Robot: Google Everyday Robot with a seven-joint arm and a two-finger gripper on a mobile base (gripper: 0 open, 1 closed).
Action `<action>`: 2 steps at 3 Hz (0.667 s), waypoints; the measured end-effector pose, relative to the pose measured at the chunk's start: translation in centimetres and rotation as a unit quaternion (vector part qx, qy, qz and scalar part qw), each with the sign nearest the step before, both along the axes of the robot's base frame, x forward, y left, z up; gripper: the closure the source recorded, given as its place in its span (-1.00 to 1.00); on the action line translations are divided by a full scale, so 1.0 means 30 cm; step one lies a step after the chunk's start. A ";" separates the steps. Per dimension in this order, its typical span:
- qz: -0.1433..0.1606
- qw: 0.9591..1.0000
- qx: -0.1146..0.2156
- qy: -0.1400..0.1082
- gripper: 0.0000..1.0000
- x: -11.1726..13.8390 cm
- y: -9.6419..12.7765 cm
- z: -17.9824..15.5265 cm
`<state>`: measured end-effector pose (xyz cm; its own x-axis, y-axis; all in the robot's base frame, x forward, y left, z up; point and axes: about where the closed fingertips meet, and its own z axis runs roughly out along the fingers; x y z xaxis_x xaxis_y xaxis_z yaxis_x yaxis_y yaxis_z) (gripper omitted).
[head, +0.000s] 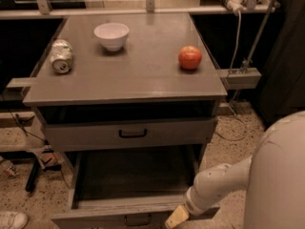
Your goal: Open middle drawer
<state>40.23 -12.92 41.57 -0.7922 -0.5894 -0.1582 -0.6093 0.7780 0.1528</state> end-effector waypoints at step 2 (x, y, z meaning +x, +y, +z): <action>-0.018 1.000 -0.001 -0.005 -1.00 0.000 0.002 0.016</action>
Offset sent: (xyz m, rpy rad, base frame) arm -0.1736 -0.1062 0.0421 -0.0927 0.0377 -0.3856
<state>40.23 -12.85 42.04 -0.8118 -0.5603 -0.1645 -0.5817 0.8003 0.1454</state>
